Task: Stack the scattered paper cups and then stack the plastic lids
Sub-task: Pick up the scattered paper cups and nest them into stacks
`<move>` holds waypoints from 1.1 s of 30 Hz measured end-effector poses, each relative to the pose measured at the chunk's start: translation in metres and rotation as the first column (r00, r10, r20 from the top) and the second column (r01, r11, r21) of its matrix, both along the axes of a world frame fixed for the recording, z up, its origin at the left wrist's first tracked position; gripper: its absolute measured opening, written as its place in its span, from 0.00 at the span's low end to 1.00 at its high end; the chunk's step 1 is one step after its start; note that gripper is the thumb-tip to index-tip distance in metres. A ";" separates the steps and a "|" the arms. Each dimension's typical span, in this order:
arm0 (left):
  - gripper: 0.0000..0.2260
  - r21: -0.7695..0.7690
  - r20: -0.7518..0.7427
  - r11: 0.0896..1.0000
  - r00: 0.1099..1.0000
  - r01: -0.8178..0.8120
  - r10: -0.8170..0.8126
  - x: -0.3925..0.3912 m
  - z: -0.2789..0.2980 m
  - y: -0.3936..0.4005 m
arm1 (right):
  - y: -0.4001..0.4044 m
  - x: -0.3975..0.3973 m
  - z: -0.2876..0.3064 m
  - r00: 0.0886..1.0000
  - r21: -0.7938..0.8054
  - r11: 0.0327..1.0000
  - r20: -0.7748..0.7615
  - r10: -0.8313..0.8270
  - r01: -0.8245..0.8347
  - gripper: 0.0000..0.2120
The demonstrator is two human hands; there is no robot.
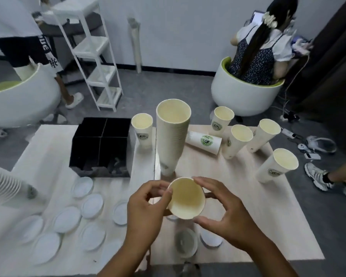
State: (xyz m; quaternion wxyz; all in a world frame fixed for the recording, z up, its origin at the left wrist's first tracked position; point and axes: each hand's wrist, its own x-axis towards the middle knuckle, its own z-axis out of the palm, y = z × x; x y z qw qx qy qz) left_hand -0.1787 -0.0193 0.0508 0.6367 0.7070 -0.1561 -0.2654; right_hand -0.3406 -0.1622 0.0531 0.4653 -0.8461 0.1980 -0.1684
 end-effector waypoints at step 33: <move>0.29 -0.227 0.422 0.972 0.892 -0.069 0.161 0.307 0.158 0.303 | 0.240 0.399 0.148 0.864 0.009 0.957 0.433 0.259 -0.291 0.38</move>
